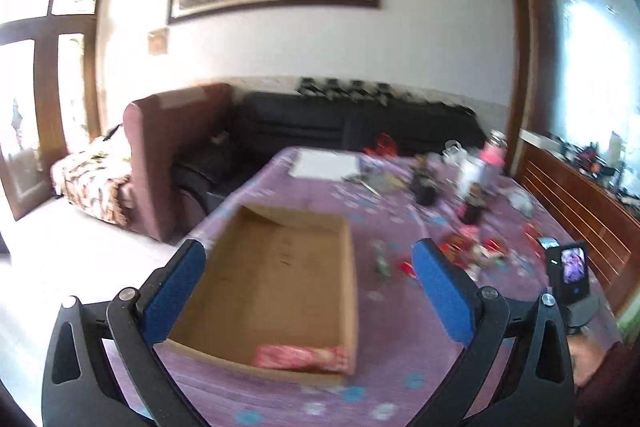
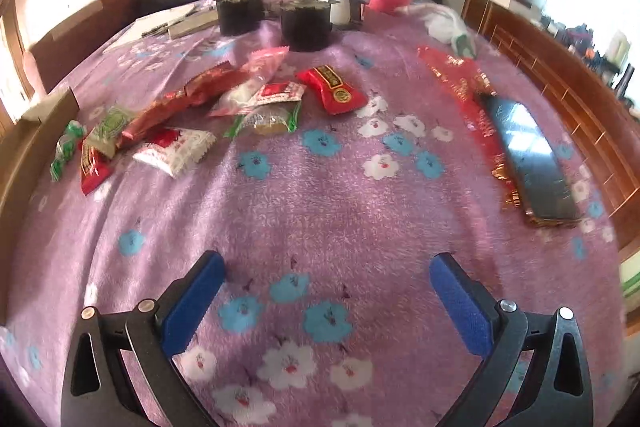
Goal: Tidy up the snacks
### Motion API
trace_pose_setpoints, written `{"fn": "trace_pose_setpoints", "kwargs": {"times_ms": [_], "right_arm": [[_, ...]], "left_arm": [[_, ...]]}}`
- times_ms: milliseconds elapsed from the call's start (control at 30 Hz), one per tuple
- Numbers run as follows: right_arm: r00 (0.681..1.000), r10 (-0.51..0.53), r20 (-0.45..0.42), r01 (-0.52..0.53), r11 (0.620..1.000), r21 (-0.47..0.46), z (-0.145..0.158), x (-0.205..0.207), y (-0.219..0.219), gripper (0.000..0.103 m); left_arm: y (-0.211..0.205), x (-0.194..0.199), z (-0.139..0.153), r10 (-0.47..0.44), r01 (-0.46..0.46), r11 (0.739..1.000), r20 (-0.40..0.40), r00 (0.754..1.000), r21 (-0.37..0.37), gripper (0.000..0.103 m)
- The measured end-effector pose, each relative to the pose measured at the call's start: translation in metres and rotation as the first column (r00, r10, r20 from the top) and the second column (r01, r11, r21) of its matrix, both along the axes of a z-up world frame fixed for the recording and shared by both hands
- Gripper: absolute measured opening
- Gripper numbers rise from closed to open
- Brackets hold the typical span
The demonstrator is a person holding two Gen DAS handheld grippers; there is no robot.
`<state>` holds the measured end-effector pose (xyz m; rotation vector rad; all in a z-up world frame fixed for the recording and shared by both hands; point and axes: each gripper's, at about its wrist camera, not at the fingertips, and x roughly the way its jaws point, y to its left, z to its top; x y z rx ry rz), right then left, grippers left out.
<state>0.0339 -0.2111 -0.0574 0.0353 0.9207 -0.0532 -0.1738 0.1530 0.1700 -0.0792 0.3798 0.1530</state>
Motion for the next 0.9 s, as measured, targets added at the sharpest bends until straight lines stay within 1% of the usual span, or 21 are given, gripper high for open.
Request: {"fn": "trace_pose_setpoints", "kwargs": {"times_ms": [33,167,267,367,400,533,733,900], "right_arm": [[1.0,-0.008,0.001,0.008,1.0,0.024,-0.001,0.0,-0.003,0.103],[1.0,-0.006,0.002,0.006,1.0,0.017,-0.001,0.0,-0.002,0.103],[1.0,-0.006,0.002,0.006,1.0,0.018,-0.001,0.0,-0.001,0.103],[1.0,-0.006,0.002,0.006,1.0,0.017,-0.001,0.0,-0.002,0.103],[1.0,-0.006,0.002,0.006,1.0,0.017,-0.001,0.0,-0.002,0.103],[1.0,-0.006,0.002,0.006,1.0,0.017,0.0,0.0,-0.002,0.103],[1.0,-0.006,0.002,0.006,1.0,0.017,0.0,0.0,-0.002,0.103],[1.0,-0.006,0.002,0.006,1.0,0.017,0.0,0.0,-0.002,0.103]], "left_arm": [[0.008,-0.003,0.002,0.017,-0.017,1.0,0.015,1.0,0.005,0.103],[0.042,-0.01,0.006,0.079,-0.079,0.997,0.06,0.995,0.0,0.103],[0.062,-0.013,0.003,0.109,-0.109,0.994,0.072,0.991,0.003,0.103],[0.08,-0.01,-0.004,0.141,-0.144,0.989,0.103,0.985,0.019,0.103],[0.085,-0.009,-0.007,0.147,-0.149,0.989,0.104,0.984,0.017,0.103],[0.104,0.0,-0.017,0.159,-0.155,0.987,0.098,0.982,-0.038,0.103],[0.119,0.01,-0.024,0.194,-0.192,0.981,0.065,0.979,-0.028,0.103],[0.126,0.018,-0.03,0.183,-0.18,0.983,0.056,0.982,-0.046,0.103]]}}
